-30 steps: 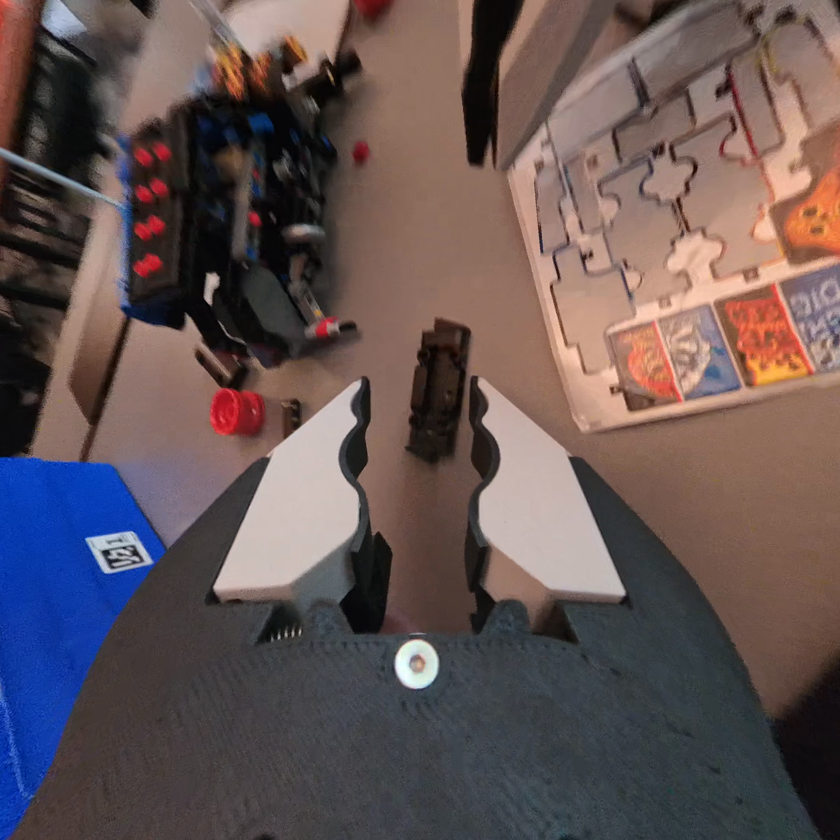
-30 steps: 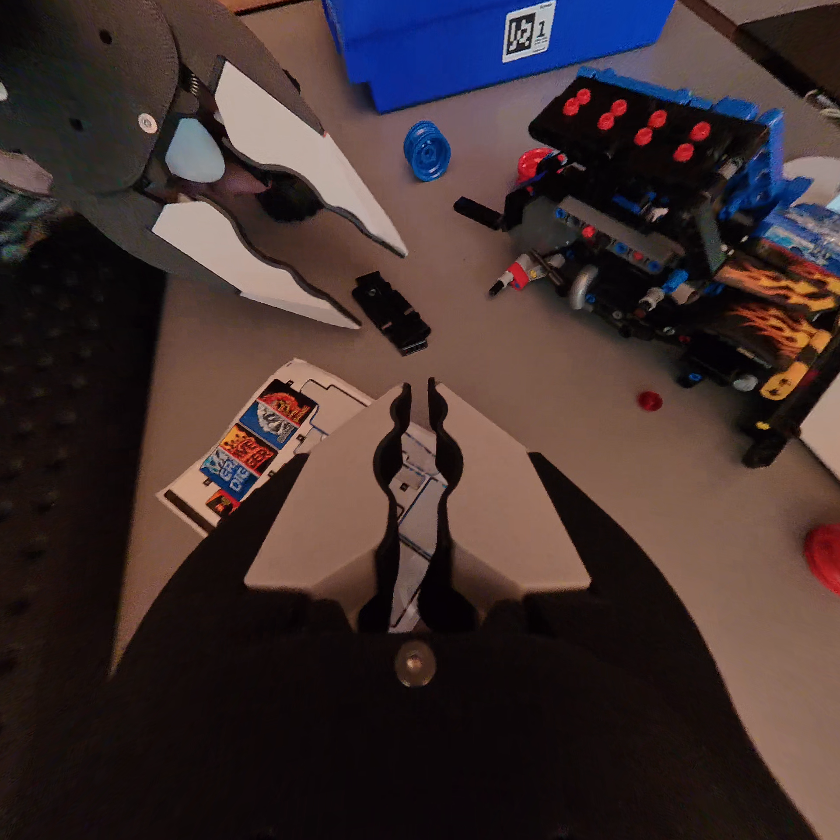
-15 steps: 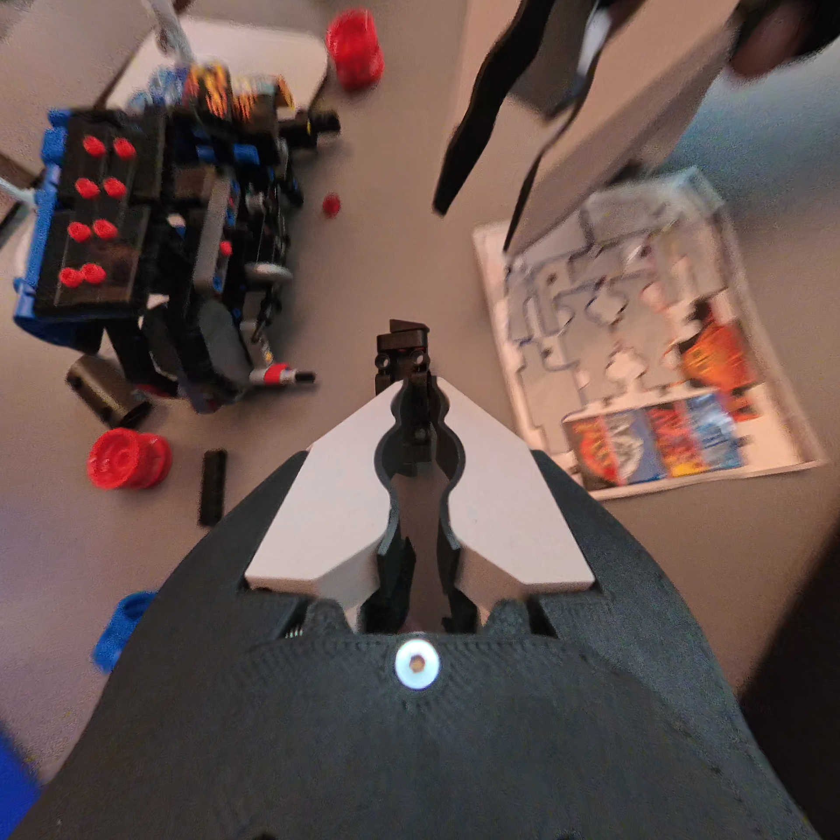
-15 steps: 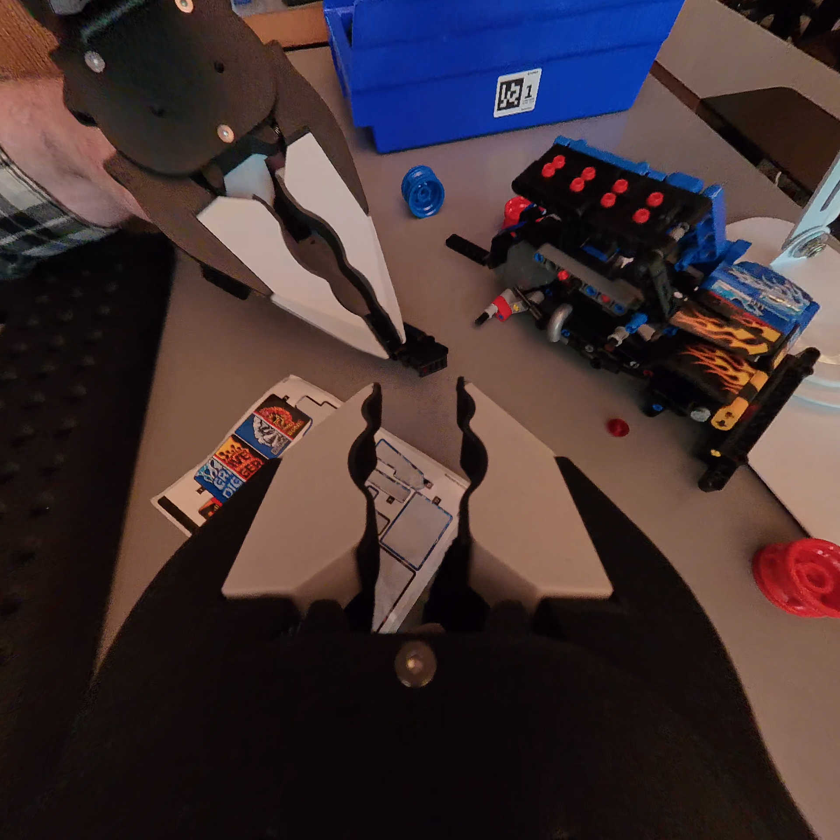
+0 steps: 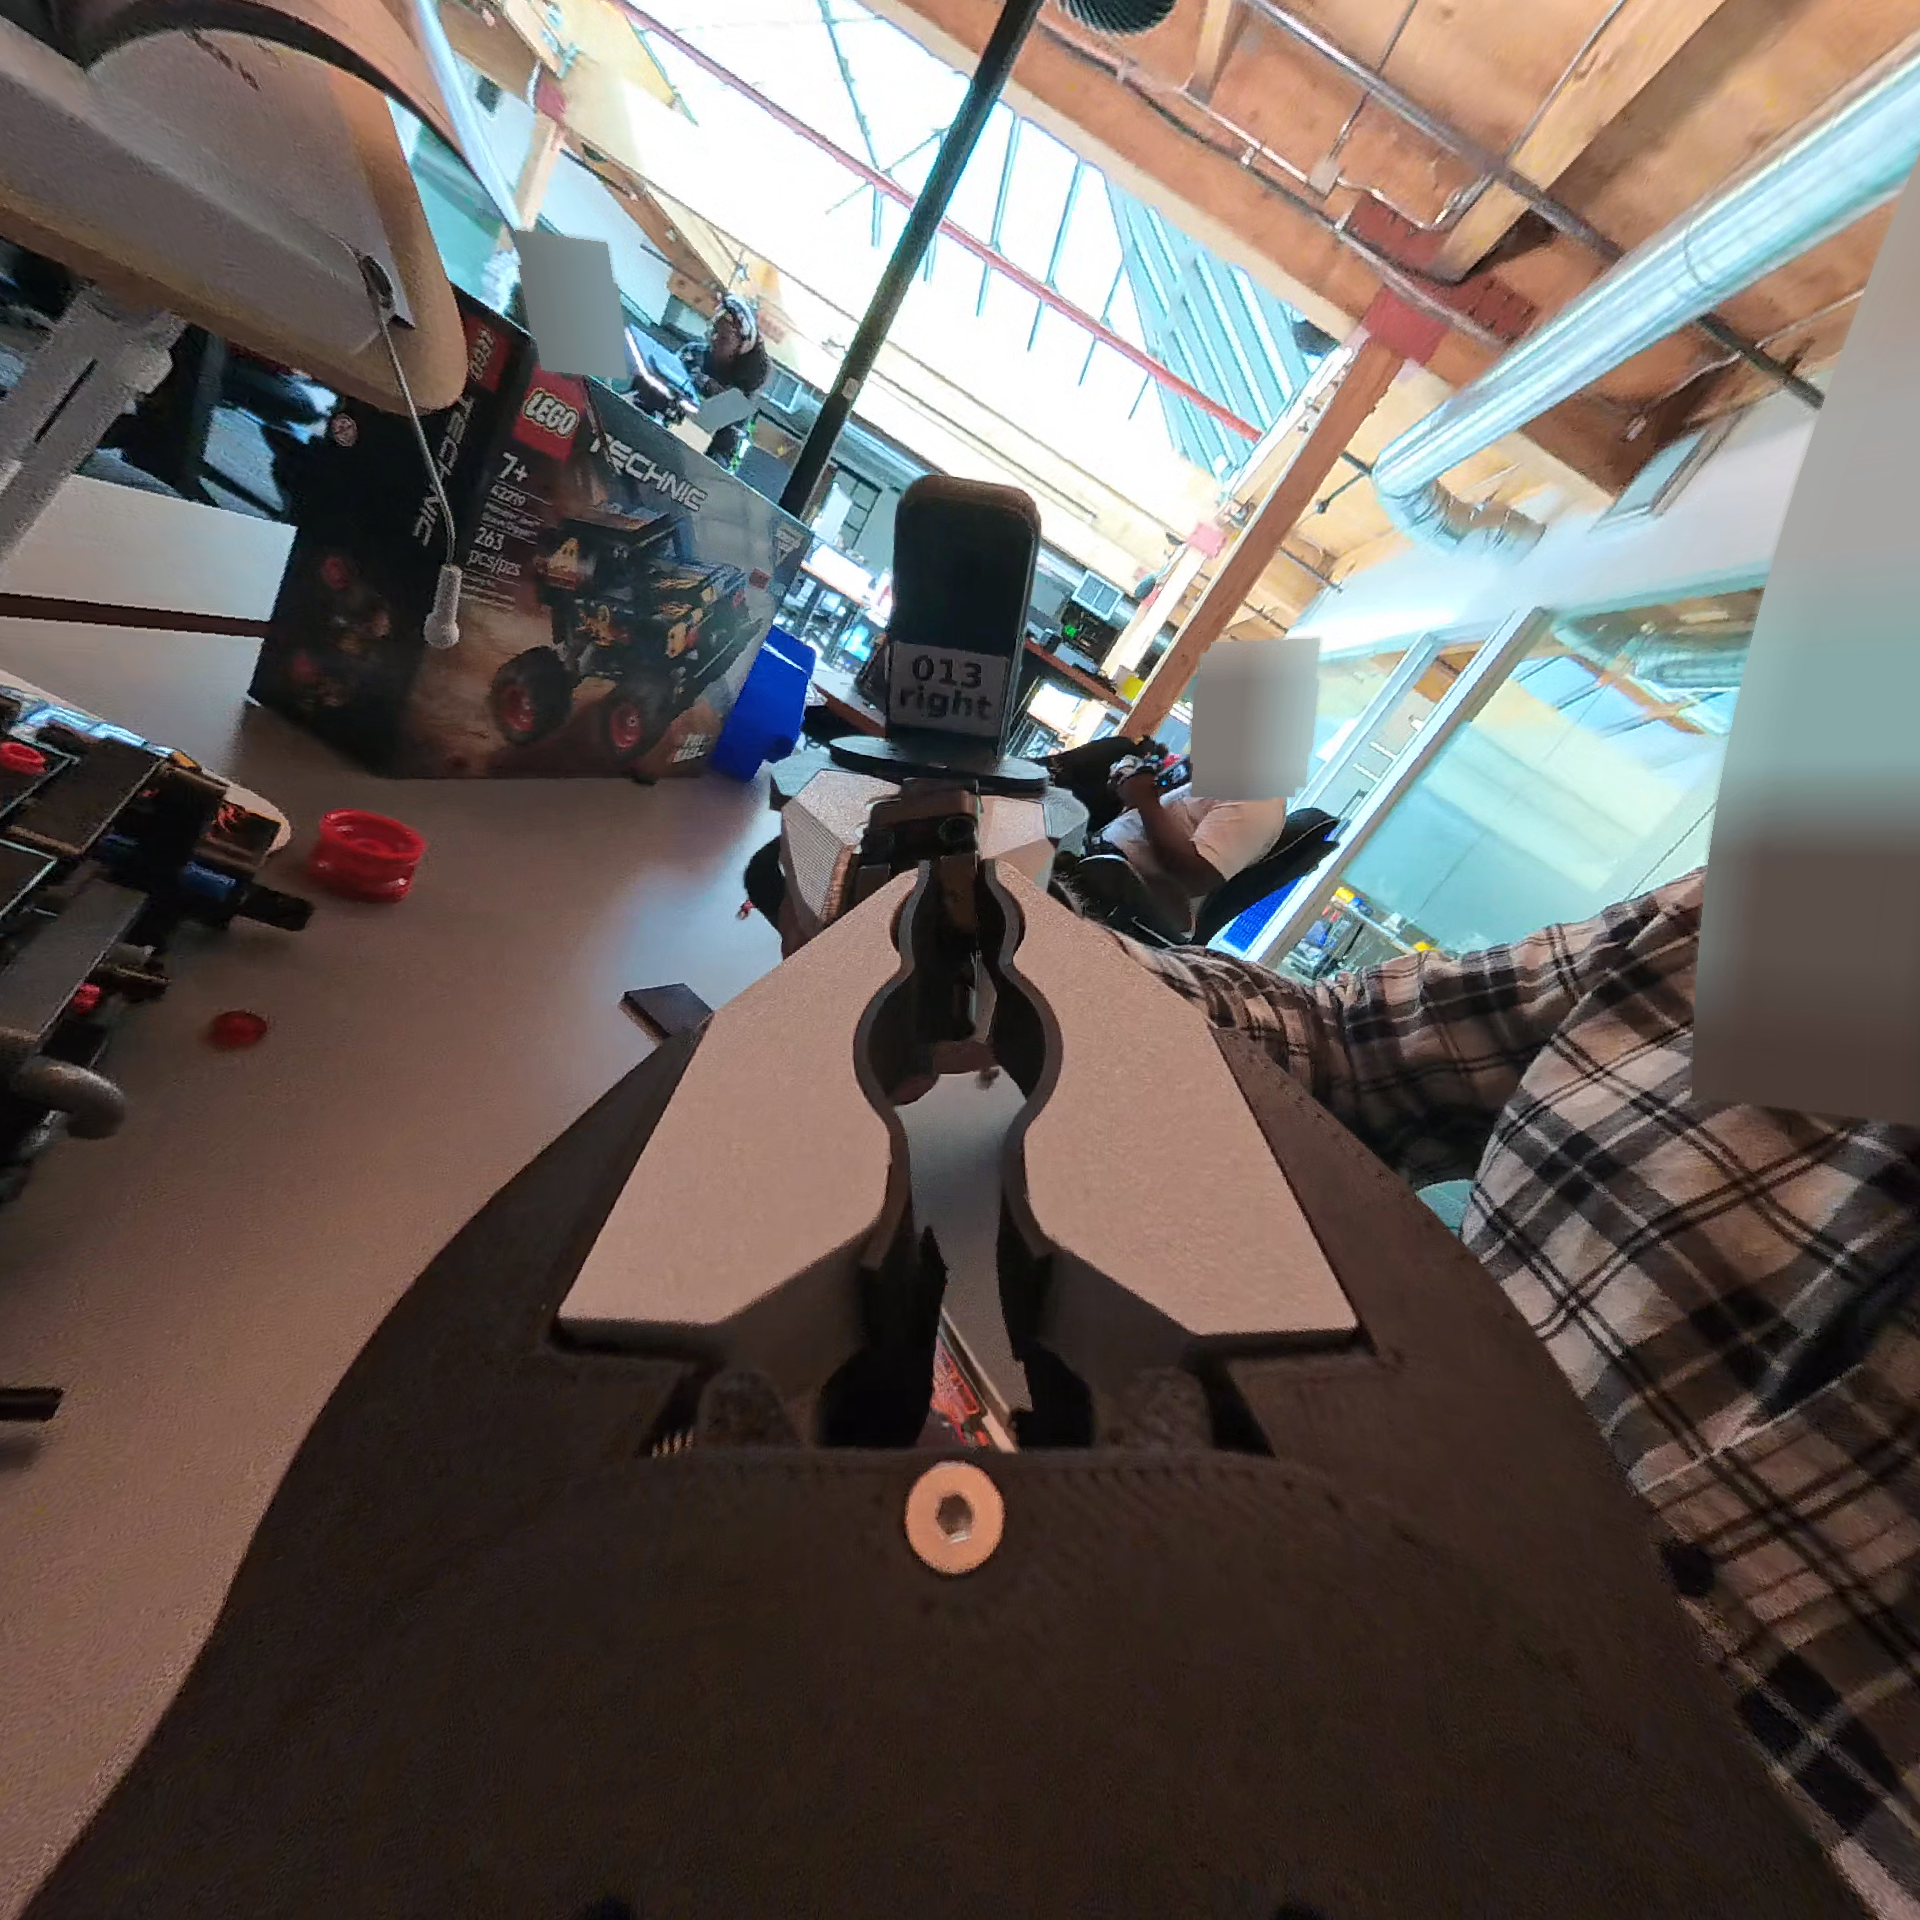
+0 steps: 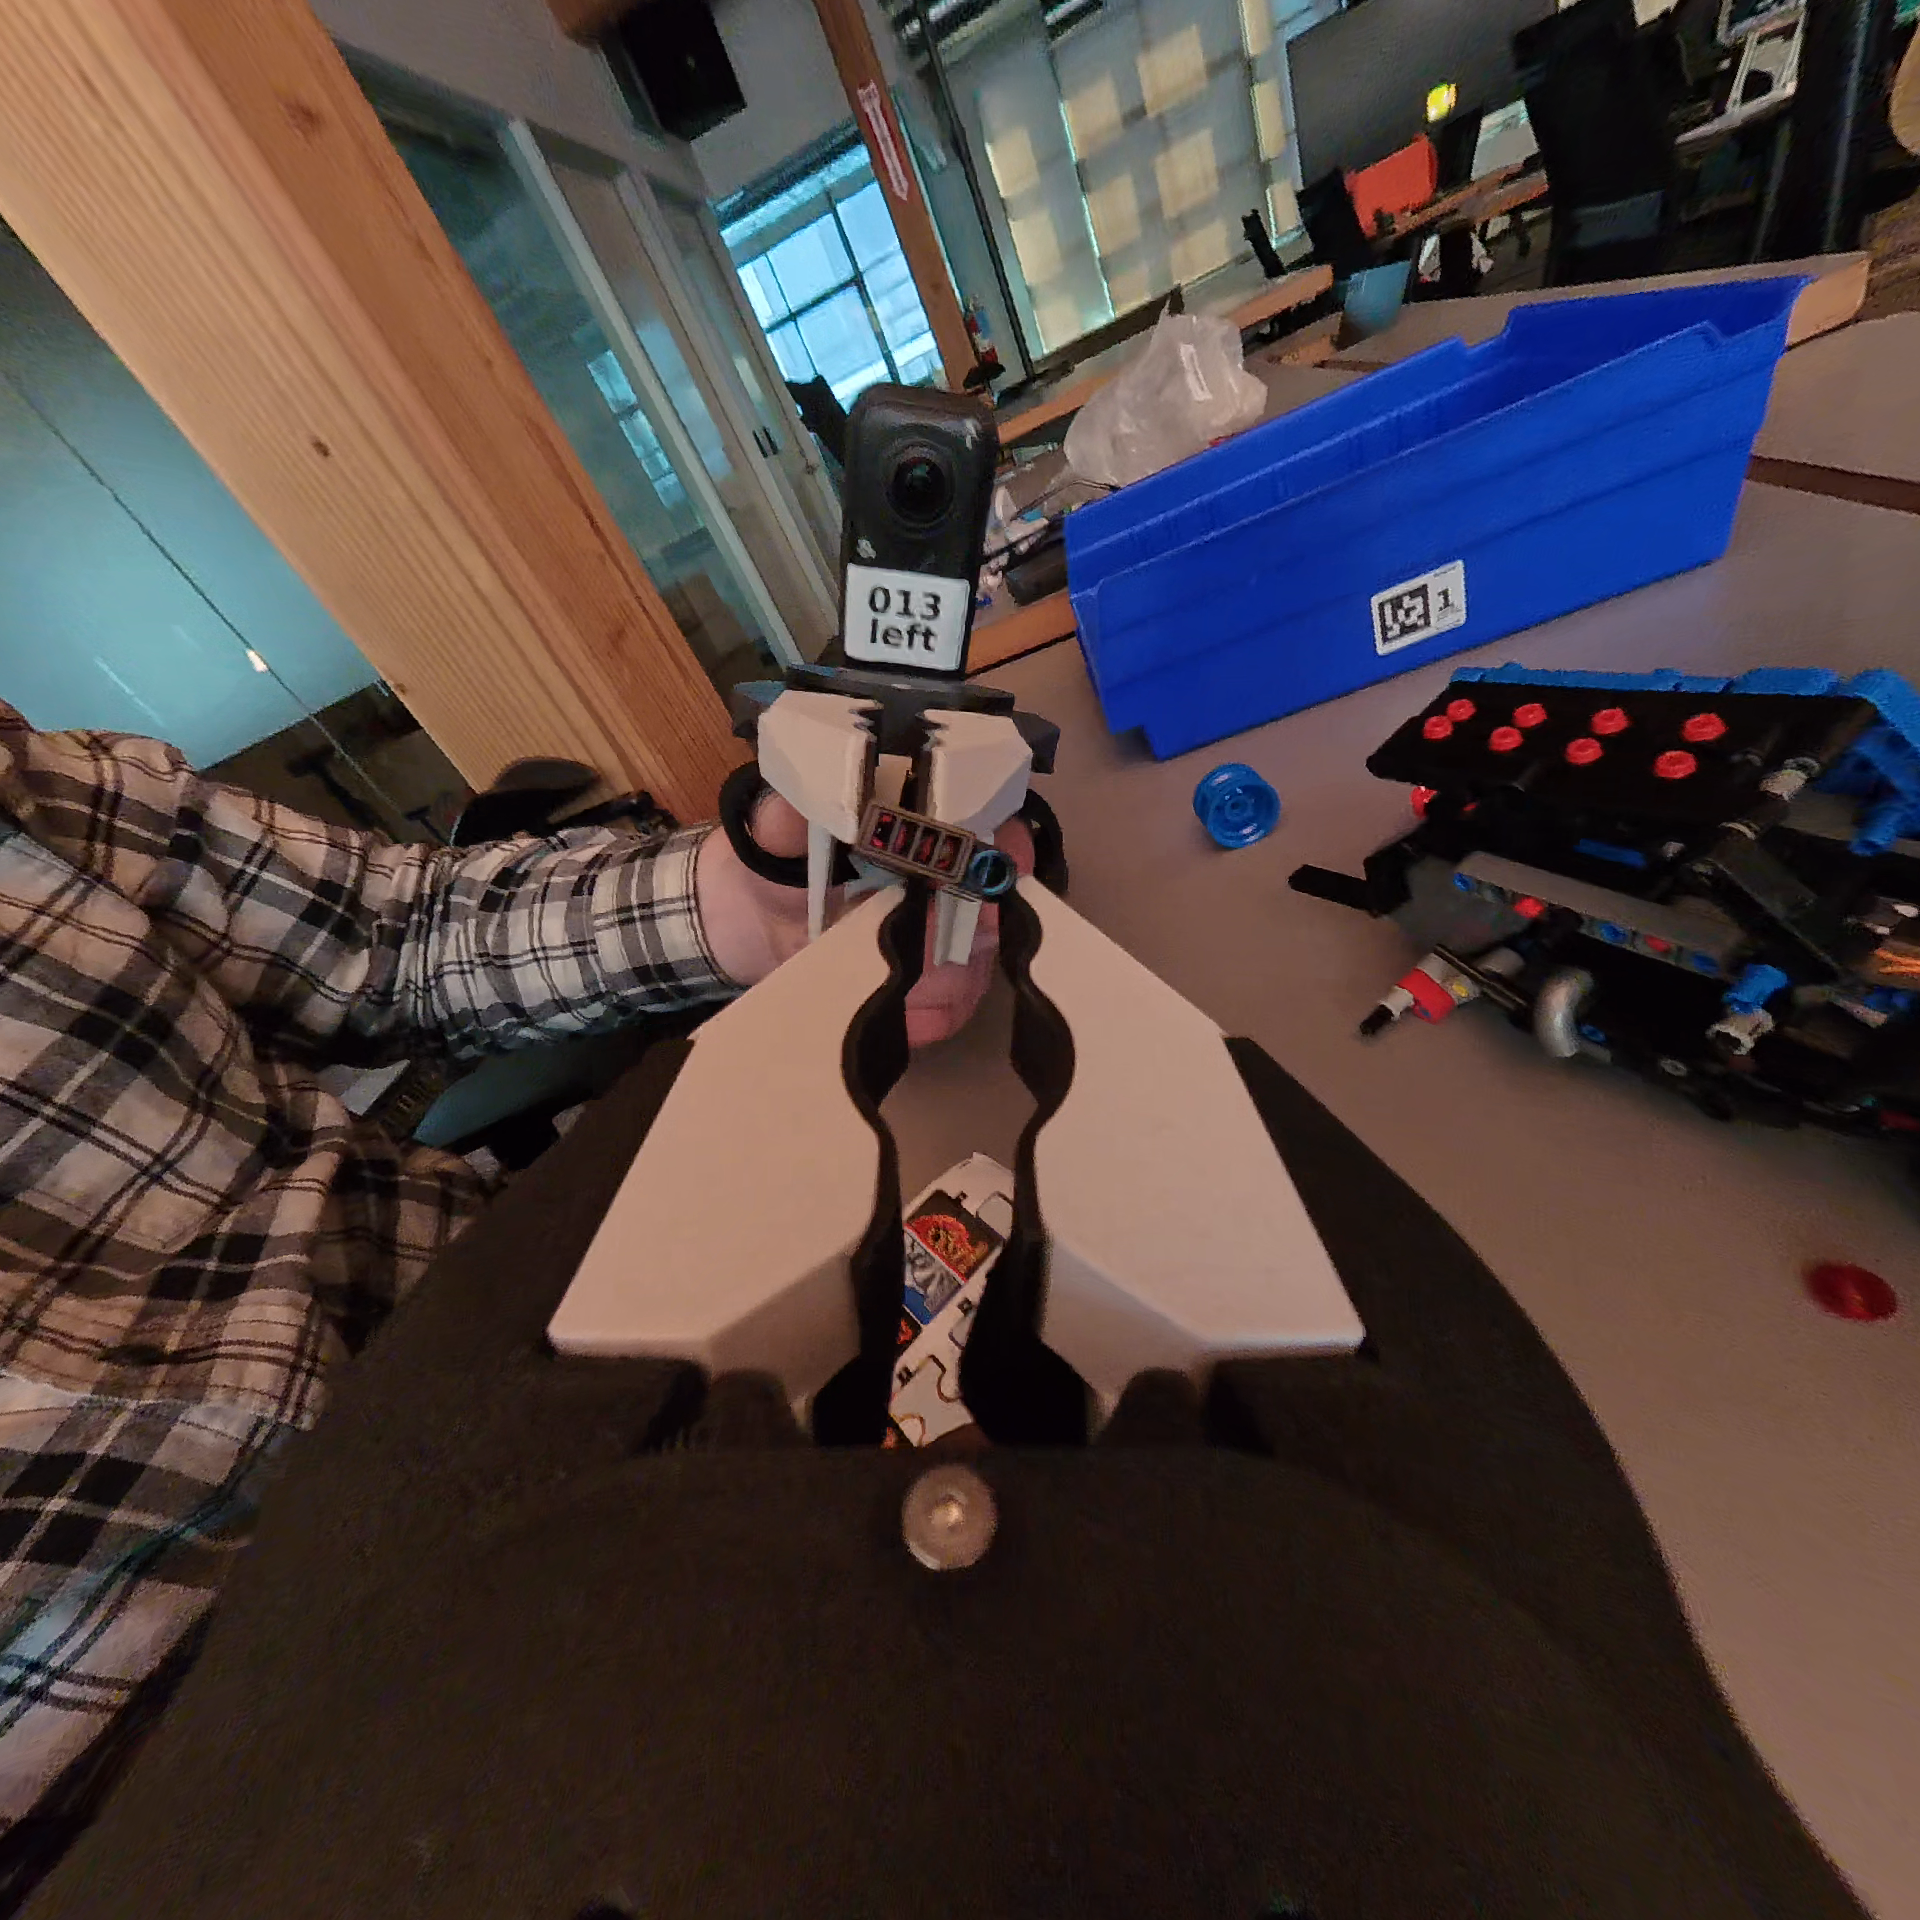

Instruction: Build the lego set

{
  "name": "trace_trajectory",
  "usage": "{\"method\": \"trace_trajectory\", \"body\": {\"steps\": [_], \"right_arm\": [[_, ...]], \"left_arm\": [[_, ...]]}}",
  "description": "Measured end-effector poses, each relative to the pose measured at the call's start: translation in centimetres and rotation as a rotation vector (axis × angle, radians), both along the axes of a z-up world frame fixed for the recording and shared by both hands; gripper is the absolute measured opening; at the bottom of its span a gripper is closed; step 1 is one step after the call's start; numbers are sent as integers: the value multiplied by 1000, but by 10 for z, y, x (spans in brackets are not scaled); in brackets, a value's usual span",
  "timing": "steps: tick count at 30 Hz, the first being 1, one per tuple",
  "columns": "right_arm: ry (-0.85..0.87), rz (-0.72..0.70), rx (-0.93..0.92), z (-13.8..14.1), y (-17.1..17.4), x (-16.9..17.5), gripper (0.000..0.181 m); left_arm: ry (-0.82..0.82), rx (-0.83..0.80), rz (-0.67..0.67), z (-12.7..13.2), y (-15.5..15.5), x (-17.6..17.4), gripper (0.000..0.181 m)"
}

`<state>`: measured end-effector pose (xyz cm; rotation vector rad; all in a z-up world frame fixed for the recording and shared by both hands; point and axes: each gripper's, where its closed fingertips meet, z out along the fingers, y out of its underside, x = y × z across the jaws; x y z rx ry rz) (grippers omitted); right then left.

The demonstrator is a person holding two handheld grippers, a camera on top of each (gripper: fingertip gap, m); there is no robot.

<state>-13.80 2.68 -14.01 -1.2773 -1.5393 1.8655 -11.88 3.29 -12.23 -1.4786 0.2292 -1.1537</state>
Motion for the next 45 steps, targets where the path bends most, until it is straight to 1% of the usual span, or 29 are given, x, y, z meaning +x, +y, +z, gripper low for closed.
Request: {"method": "trace_trajectory", "body": {"steps": [3,5,8,12,16,20,23,27,28,29,31,33,36,39,41,43,45], "right_arm": [[-25,-7,33,-8,3,3,4],[-31,-22,60,-11,5,3,2],[-59,-55,125,-15,11,2,0],[-97,-80,197,-27,17,3,0],[-137,-108,236,-37,21,1,0],[-183,-129,279,-46,25,1,0],[-221,-132,310,-52,26,2,0],[-273,-151,357,-62,28,3,0],[-284,-161,363,-64,30,3,0],[-288,-175,371,-65,32,3,0],[-268,-180,362,-60,30,1,0],[-252,-187,346,-55,30,0,0],[-212,-174,313,-48,28,2,0],[-198,-160,300,-46,28,3,1],[-201,-155,268,-46,31,4,14],[-186,-126,199,-44,33,7,24],[-152,-47,117,-36,27,13,24]], "left_arm": [[44,-6,25,-6,0,-2,7],[87,1,38,-9,0,-1,8],[157,10,96,-11,3,-6,10],[207,-14,156,-18,9,-16,4],[215,-66,152,-29,12,-18,2],[257,-99,155,-39,14,-15,5],[371,-117,143,-53,13,-8,17],[496,-112,153,-65,16,-1,18],[493,-123,153,-67,17,-1,17],[491,-130,152,-68,17,-1,12],[502,-130,153,-70,18,2,6],[516,-122,171,-70,19,1,5],[453,-125,147,-65,18,2,5],[420,-121,120,-63,17,2,5],[386,-81,96,-55,13,5,5],[365,-41,91,-47,11,7,5],[341,-8,76,-40,9,9,5]]}}
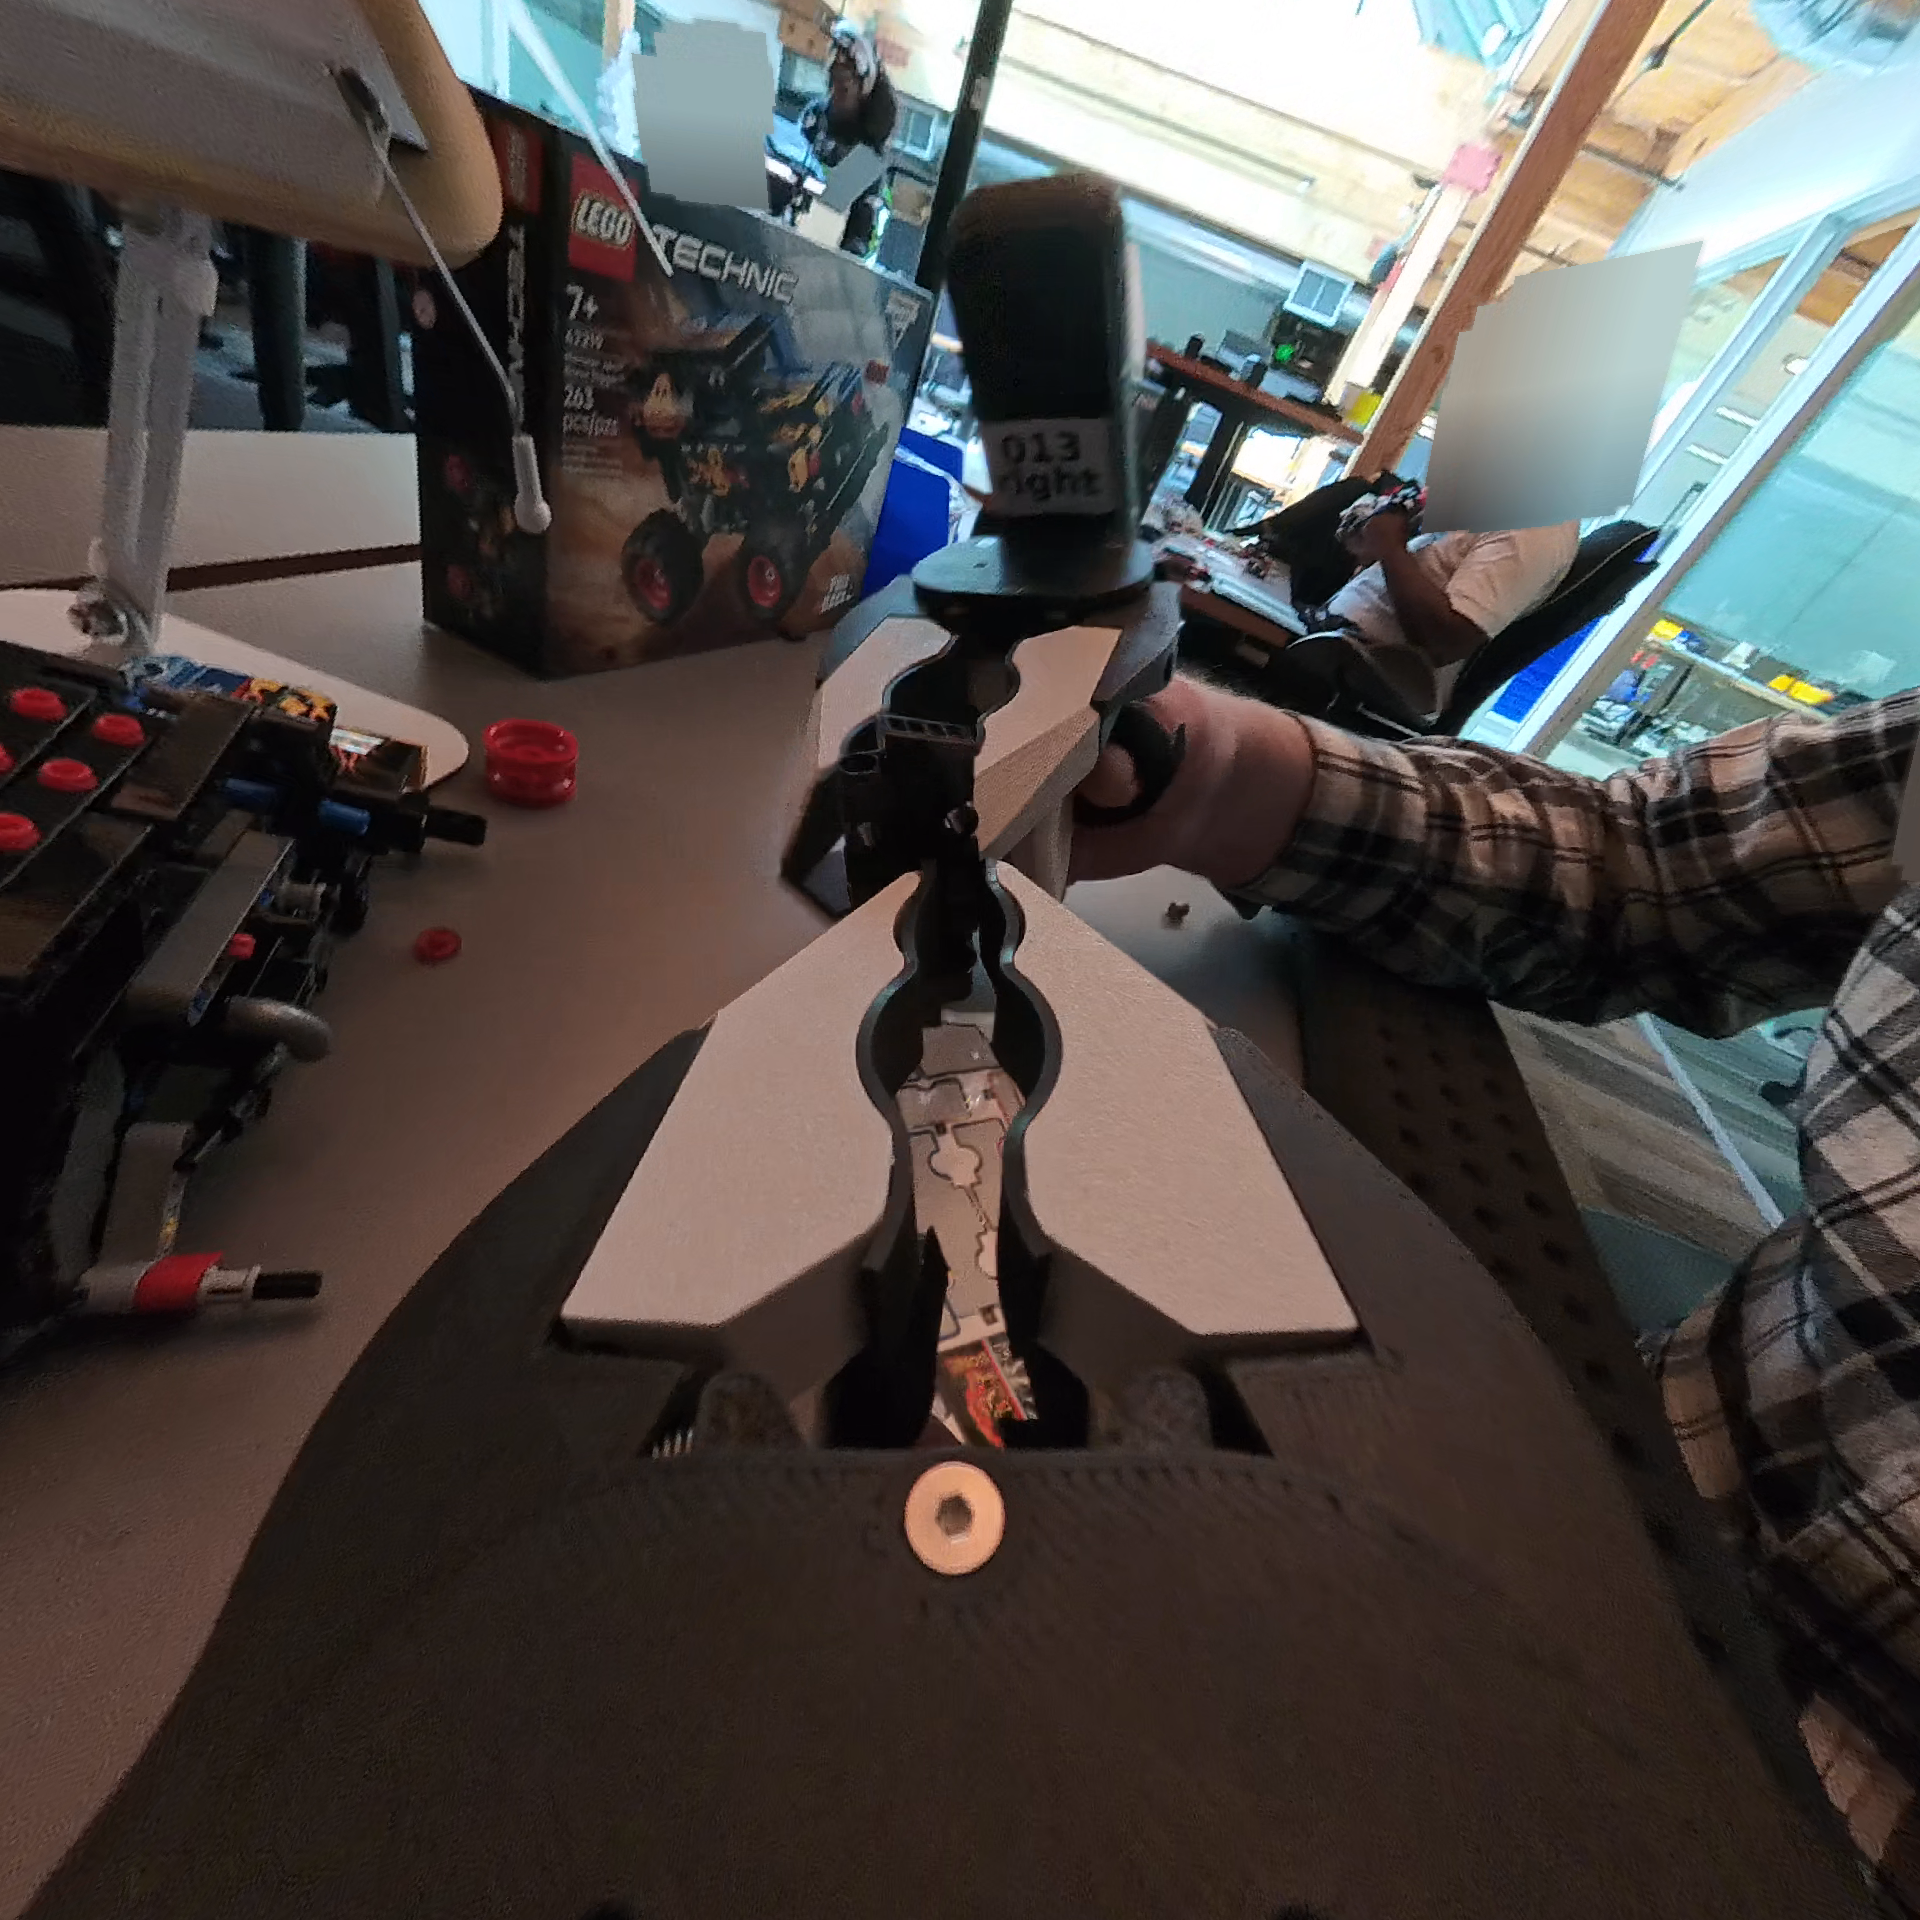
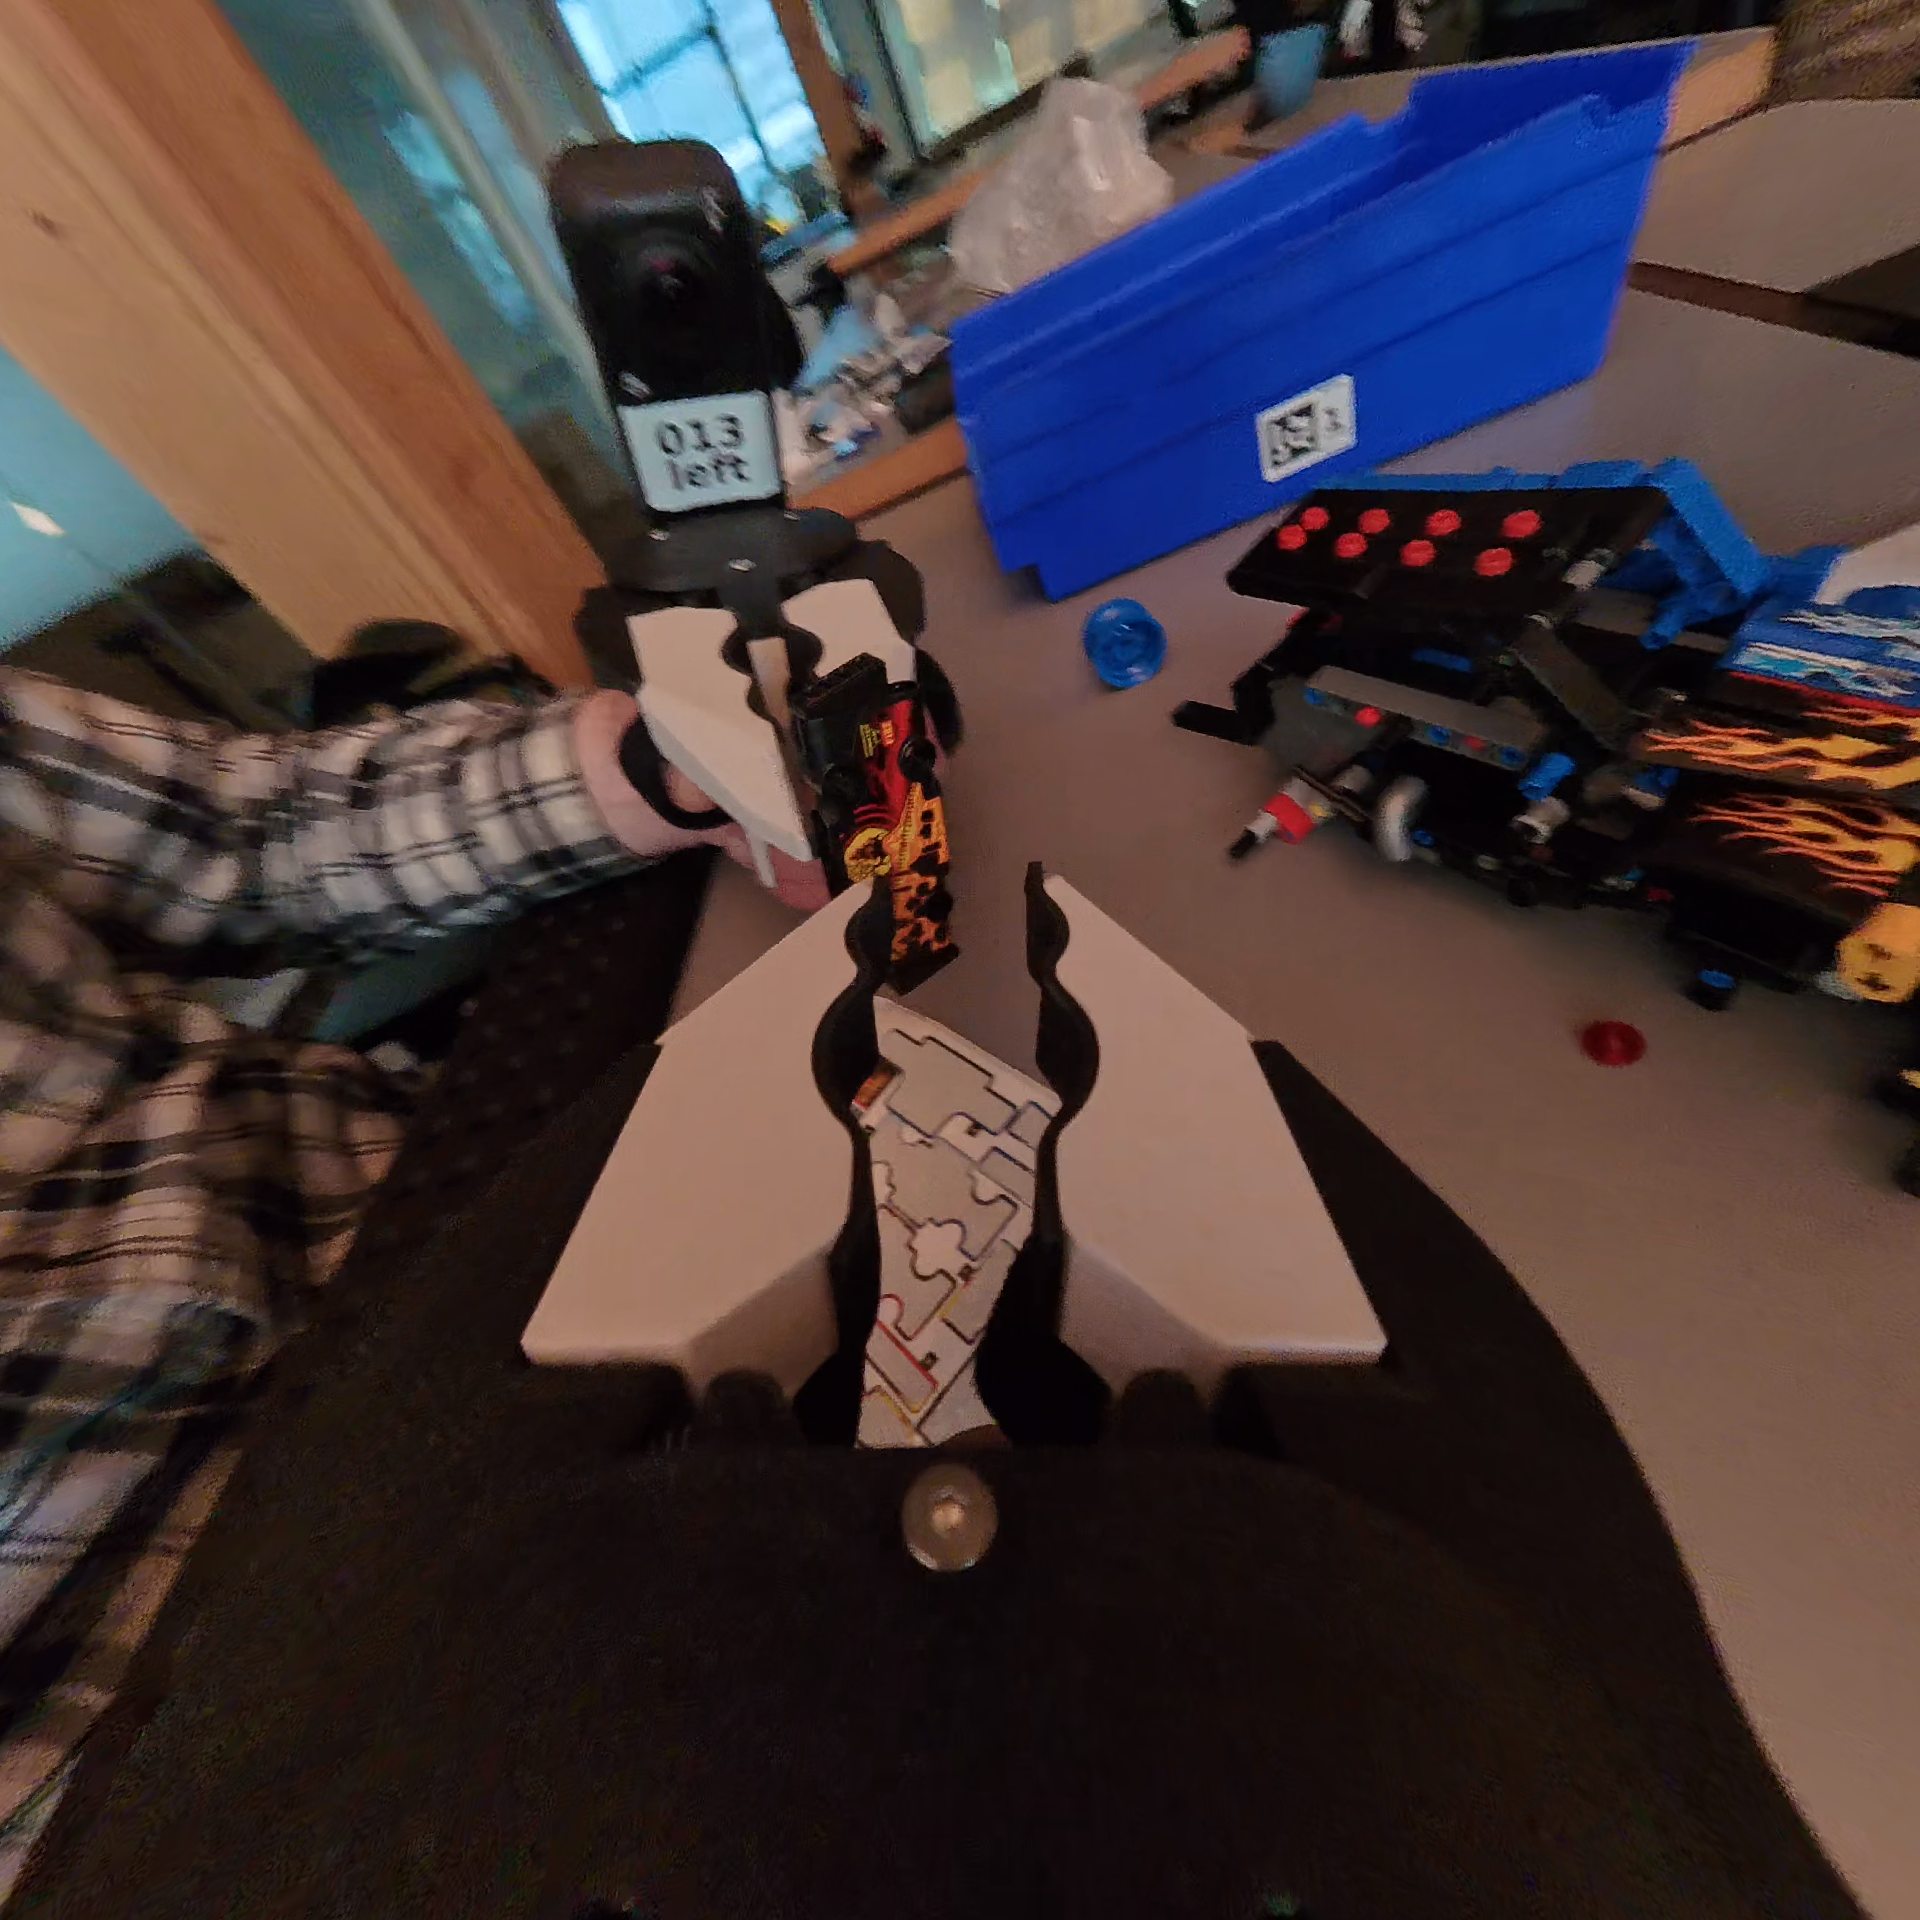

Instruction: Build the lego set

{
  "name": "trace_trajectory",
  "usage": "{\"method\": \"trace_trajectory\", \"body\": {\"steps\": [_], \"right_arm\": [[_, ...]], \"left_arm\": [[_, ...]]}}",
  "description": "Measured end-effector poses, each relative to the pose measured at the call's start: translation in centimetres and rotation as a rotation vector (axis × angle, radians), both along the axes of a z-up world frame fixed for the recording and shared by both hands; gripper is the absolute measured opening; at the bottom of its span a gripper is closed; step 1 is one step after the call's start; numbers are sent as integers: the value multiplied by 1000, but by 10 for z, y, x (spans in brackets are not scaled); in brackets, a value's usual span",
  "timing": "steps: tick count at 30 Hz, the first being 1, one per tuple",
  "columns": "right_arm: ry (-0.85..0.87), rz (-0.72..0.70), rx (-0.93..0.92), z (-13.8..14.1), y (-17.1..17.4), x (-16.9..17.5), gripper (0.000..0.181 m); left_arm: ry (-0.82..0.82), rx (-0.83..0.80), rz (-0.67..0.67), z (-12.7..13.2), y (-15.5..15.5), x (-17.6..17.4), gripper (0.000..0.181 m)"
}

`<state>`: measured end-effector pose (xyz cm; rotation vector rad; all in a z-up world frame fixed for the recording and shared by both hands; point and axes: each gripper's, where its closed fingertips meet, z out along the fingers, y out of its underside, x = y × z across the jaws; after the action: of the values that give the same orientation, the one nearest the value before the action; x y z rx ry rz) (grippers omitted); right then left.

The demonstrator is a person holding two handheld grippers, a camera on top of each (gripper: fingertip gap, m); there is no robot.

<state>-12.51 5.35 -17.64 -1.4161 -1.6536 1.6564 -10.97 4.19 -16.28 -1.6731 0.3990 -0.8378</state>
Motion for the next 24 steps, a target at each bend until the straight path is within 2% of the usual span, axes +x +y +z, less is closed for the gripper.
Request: {"method": "trace_trajectory", "body": {"steps": [3,7,9,10,14,16,19,21,23,24], "right_arm": [[21,68,-105,8,-3,6,40],[65,142,-177,18,-14,9,47],[54,167,-113,13,-26,7,39],[54,168,-81,12,-29,6,25],[65,136,8,9,-26,2,24],[43,80,140,-1,-16,-1,24],[41,-76,404,-10,12,-6,24],[16,-160,687,-17,32,-7,24],[-8,-206,942,-23,44,-7,23],[-10,-217,1014,-24,45,-8,24]], "left_arm": [[-16,41,-3,7,-1,0,5],[-35,75,-34,13,-5,4,5],[-26,89,-50,14,-7,9,5],[-18,94,-52,13,-7,10,5],[-8,93,-41,12,-6,7,5],[54,73,1,4,-1,3,6],[82,43,84,1,7,-14,30],[71,-6,107,-3,11,-20,43],[83,-35,116,-8,13,-21,39],[107,-54,121,-12,15,-20,37]]}}
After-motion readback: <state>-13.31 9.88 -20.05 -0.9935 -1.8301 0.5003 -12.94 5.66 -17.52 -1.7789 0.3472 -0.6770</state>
